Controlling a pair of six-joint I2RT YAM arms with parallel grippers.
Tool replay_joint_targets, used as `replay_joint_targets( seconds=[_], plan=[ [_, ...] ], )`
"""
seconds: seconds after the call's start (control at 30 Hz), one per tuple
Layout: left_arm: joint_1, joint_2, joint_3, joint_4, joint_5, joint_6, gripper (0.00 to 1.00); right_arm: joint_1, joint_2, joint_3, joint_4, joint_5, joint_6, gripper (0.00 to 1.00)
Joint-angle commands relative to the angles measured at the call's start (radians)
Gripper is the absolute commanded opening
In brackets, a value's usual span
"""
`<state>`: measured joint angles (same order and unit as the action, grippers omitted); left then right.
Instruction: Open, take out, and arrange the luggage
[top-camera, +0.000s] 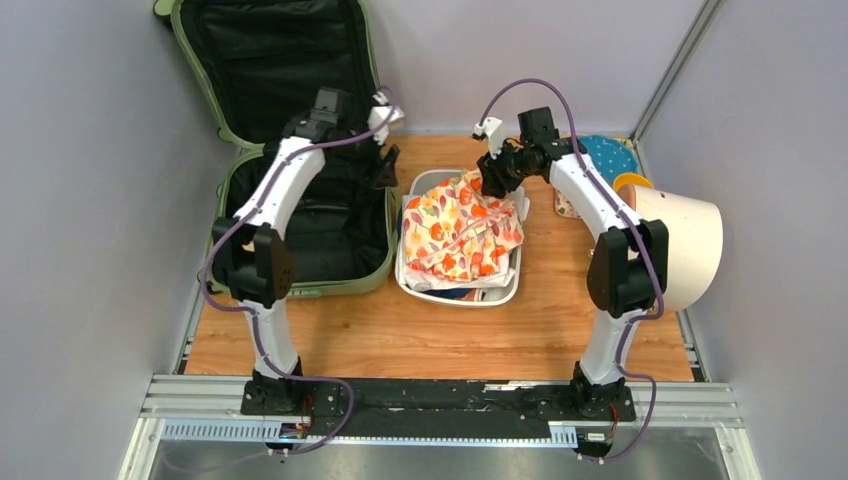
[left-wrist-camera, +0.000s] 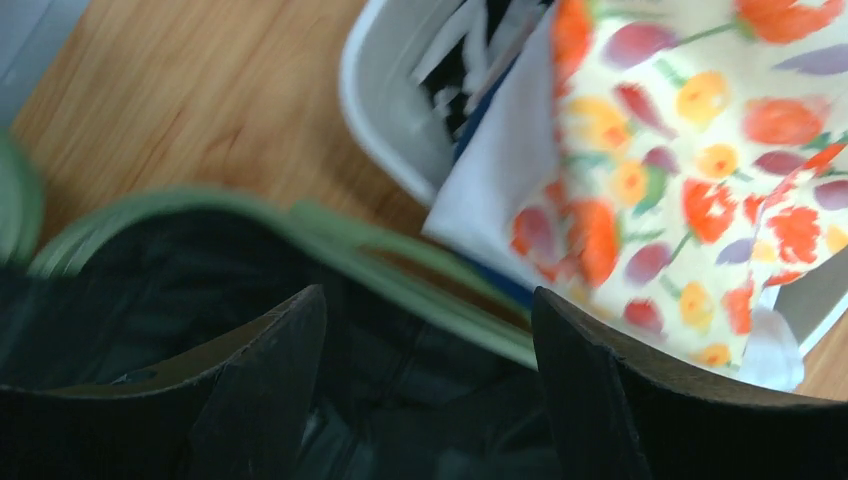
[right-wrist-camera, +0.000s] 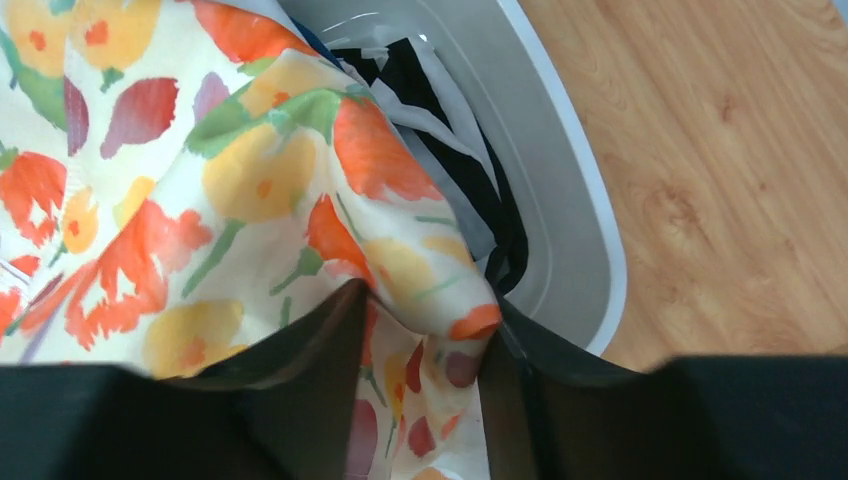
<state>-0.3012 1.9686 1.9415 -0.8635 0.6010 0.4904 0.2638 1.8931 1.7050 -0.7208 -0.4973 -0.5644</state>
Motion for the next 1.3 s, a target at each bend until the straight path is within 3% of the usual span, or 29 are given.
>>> replay_joint_targets(
  seconds=[0.0,0.03,0.17,0.3,0.37,0.43,0.5,0.67,0.83,0.93,1.1,1.17,1.27],
  plan=[
    [0.19,-0.148,-0.103,-0.011,0.069,-0.061,0.82,-0.003,-0.029,0.053,-0.08,0.032,0.029,0.54],
    [0.265,-0.158,-0.128,-0.008,0.048,-0.058,0.82,-0.003,-0.048,0.053,-0.1,0.039,0.026,0.61],
    [0.411,-0.156,-0.213,0.033,0.008,-0.015,0.81,-0.003,-0.098,0.067,-0.137,0.08,0.003,0.68],
    [0.435,-0.082,-0.217,0.033,-0.148,0.036,0.79,-0.001,-0.129,0.12,-0.15,0.098,0.007,0.7],
    [0.436,-0.05,-0.225,0.06,-0.222,-0.056,0.76,0.006,-0.131,0.148,-0.164,0.091,0.018,0.7],
    [0.451,-0.05,-0.248,0.09,-0.201,-0.18,0.75,0.023,-0.14,0.148,-0.16,0.069,0.046,0.7],
    [0.459,-0.106,-0.378,0.219,-0.176,-0.248,0.76,0.043,-0.153,0.122,-0.143,0.042,0.069,0.69],
    [0.448,-0.279,-0.671,0.47,-0.018,0.012,0.83,0.114,-0.154,-0.007,-0.151,-0.004,0.052,0.67],
    [0.447,-0.223,-0.632,0.356,-0.021,0.409,0.82,0.112,-0.077,-0.061,-0.17,-0.038,0.038,0.65],
    [0.447,-0.224,-0.683,0.409,0.0,0.555,0.81,0.114,-0.034,-0.067,-0.16,-0.035,0.031,0.65],
    [0.436,-0.234,-0.74,0.486,0.022,0.75,0.81,0.112,0.014,-0.042,-0.202,-0.033,0.008,0.64],
    [0.435,-0.221,-0.776,0.582,0.008,0.781,0.81,0.112,0.006,-0.028,-0.221,-0.044,0.005,0.64],
    [0.43,-0.163,-0.748,0.6,-0.026,0.839,0.8,0.111,-0.026,0.007,-0.265,-0.081,0.003,0.66]
  ],
)
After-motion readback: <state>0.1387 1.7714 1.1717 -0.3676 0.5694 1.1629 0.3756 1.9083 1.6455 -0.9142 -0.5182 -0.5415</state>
